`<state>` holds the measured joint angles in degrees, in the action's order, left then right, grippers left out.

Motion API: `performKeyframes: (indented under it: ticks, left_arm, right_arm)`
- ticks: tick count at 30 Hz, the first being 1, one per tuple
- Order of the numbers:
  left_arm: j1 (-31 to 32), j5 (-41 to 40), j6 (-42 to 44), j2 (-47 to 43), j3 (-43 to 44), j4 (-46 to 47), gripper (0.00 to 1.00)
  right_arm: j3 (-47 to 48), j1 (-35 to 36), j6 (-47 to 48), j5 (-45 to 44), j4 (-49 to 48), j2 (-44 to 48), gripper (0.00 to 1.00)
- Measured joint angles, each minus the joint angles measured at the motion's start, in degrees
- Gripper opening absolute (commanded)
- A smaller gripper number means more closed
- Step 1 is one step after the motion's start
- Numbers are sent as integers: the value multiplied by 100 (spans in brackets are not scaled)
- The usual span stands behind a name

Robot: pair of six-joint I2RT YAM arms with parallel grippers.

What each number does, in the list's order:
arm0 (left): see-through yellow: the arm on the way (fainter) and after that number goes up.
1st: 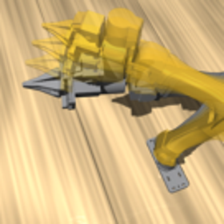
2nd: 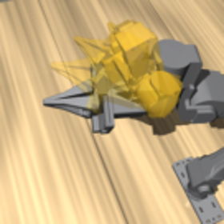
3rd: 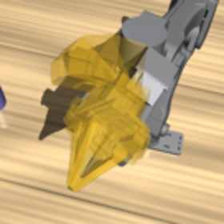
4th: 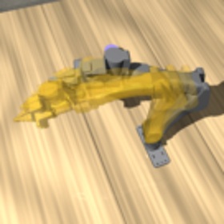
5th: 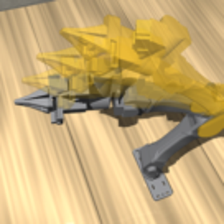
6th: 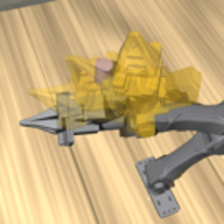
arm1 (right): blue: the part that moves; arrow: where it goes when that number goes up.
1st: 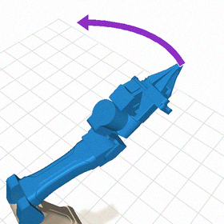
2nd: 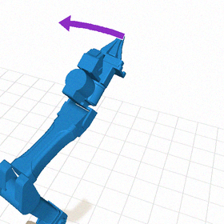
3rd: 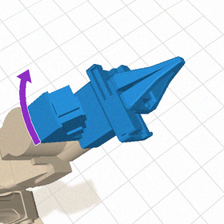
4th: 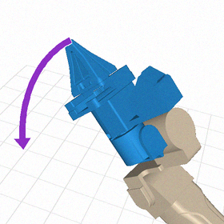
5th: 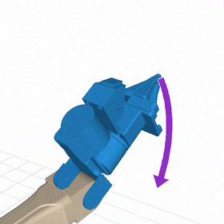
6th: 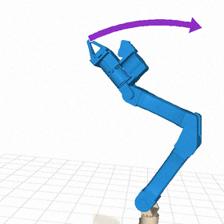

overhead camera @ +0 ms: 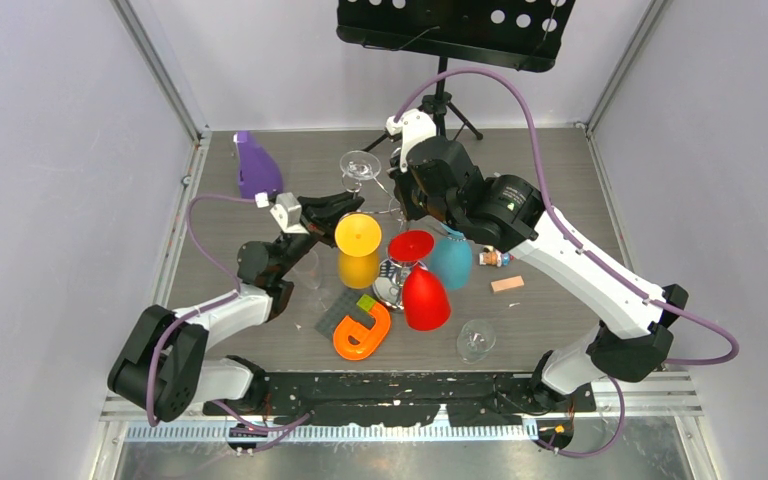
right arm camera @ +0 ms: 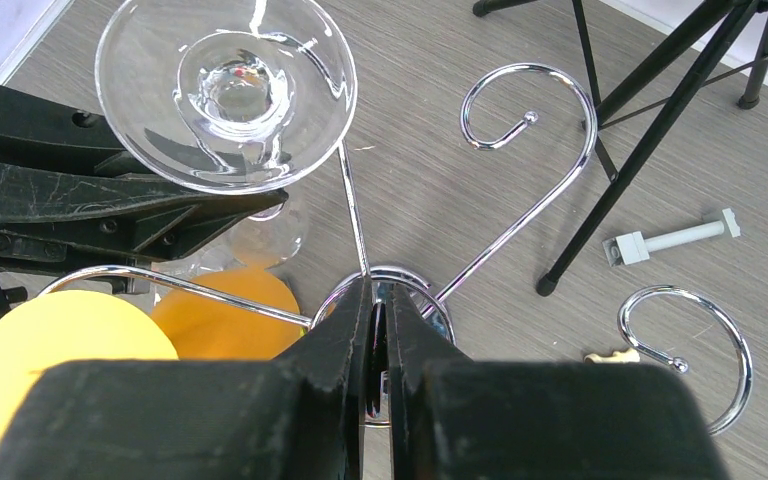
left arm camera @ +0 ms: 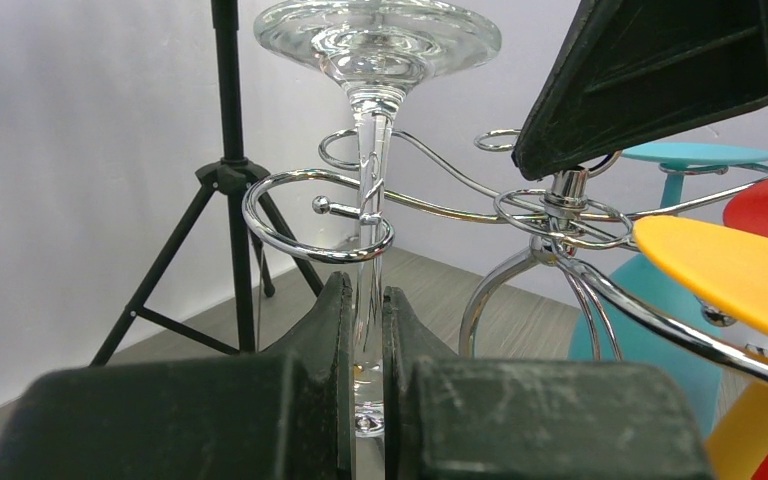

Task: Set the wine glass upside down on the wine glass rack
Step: Turn the wine glass upside down at the wine rack.

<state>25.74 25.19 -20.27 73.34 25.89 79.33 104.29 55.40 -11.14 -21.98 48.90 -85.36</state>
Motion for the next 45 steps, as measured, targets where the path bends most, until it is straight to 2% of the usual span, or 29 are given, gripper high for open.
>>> performKeyframes:
  ticks: [7,21,29,37,45]
  left_arm:
    - [-4,101,37,83,0,37,0]
    - [0,402,28,417,0,63,23]
    - [0,385,74,402,2,105,26]
    - [2,236,179,155,-57,142,46]
    - [-44,-177,538,-564,-398,-153,68]
  right_arm:
    - [0,0,9,22,2,0,5]
    - [0,0,24,28,0,2,5]
    - [-4,0,26,57,-4,4,5]
    - [-4,0,26,66,-7,4,5]
    - [-4,0,26,66,-4,4,6]
